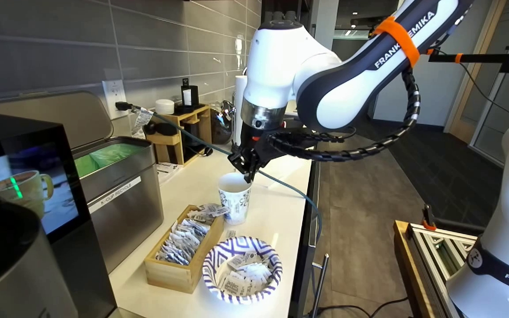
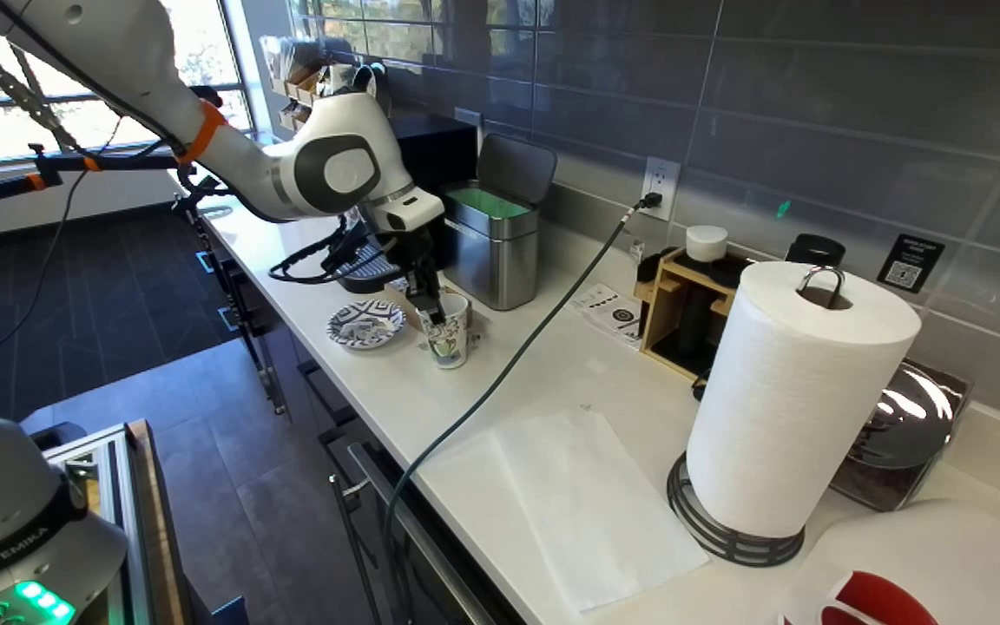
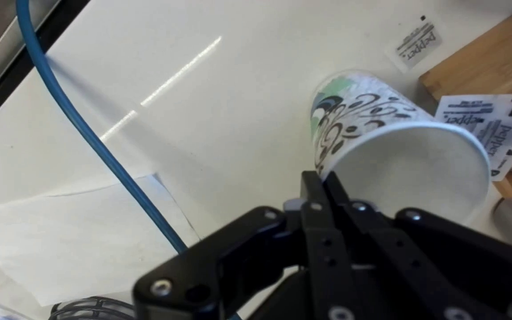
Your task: Move the cup to the right
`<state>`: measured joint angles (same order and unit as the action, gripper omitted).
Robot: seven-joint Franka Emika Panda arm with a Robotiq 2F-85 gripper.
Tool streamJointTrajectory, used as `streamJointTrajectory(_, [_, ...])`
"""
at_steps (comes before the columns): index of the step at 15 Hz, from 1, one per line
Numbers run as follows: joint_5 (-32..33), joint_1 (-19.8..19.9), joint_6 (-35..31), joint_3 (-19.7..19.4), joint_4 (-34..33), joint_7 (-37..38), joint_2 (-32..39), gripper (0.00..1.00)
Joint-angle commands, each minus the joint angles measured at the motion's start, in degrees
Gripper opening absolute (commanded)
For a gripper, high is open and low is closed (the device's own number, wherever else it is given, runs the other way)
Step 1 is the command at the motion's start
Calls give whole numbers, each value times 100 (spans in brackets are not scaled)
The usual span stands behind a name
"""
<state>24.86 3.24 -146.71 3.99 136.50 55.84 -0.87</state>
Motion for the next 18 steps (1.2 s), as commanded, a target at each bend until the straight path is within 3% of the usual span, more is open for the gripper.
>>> streamJointTrajectory(1, [-609,-29,201,-251,59,-766,-478,1])
streamJointTrajectory(4, [-891,179,464,-546,115,-1374,-1044,1])
streamJointTrajectory(8, [-1613,493,1368,-935,-68,-2075,-1593,1])
streamJointTrajectory(10, [-1848,677,1759,-1007,-247,-2011,-1687,1])
streamJointTrajectory(14, [-2280,824,1817,-839,-587,-1081,-1473,1])
streamJointTrajectory(15, [-2056,853,1689,-897,-384,-1444,-1652,4])
streamJointTrajectory(18, [-2150,825,1690,-843,-486,-1193,-1556,4])
